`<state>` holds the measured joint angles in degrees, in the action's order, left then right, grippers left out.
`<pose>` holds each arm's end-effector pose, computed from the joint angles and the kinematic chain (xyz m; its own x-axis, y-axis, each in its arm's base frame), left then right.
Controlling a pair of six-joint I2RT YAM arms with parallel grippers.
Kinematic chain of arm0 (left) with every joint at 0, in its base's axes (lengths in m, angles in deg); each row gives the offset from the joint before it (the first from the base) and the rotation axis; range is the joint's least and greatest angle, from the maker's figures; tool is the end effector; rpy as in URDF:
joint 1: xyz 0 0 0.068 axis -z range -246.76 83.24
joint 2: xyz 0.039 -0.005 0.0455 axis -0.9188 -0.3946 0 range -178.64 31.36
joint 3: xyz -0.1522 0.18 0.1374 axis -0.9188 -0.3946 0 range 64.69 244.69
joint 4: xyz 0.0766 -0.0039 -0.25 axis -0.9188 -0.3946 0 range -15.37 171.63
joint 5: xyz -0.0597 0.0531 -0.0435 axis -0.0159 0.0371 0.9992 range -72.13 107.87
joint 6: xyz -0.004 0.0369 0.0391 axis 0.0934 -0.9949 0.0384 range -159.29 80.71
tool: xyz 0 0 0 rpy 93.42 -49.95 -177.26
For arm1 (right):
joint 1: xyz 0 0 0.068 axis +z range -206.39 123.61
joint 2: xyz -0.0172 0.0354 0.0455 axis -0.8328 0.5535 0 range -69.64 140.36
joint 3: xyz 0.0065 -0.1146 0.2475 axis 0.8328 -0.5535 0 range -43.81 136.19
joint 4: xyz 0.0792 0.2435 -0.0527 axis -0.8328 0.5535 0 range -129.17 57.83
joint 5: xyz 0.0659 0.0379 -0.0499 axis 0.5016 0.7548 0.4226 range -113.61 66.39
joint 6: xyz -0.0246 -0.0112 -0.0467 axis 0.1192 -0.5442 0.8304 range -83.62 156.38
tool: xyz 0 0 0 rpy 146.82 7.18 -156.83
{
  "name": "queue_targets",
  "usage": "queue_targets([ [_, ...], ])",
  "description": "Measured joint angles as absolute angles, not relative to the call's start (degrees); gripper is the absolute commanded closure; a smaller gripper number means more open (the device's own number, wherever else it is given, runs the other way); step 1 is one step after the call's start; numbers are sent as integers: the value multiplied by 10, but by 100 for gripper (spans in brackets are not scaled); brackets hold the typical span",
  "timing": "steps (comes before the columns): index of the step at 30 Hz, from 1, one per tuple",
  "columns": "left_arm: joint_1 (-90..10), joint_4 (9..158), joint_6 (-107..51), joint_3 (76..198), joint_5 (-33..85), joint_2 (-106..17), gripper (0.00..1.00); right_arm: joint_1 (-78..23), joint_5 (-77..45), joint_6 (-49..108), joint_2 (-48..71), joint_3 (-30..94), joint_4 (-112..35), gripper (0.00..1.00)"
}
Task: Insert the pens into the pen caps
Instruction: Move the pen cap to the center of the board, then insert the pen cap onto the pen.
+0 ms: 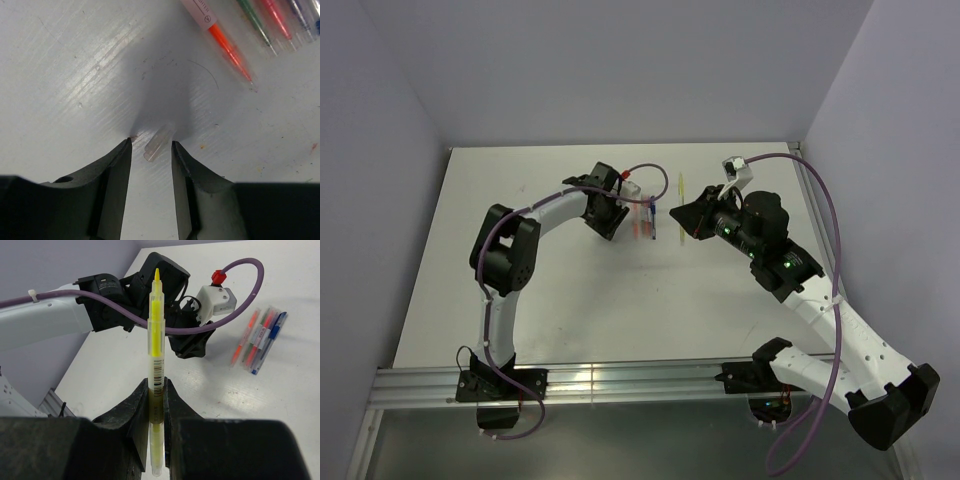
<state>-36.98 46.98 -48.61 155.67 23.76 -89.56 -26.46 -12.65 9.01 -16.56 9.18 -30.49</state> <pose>0.3843 -0.2242 0.1708 -0.6875 0.5790 -0.4384 0.6522 0.7577 -0.0220 0.1822 0.1127 0.3676 -0.4174 0.2806 -0.8643 -0.5189 0.7072 0.4802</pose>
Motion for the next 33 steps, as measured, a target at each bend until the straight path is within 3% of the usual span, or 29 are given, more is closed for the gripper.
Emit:
queue_targets([
  [18,-347,446,-483,1583,205,-918,69,-265,-126,90,-163,92,-305,100],
  [30,-347,436,-456,1592,199,-923,59,-265,-126,90,-161,92,-305,100],
  [33,-347,431,-442,1596,195,-926,63,-265,-124,90,-159,92,-305,100],
])
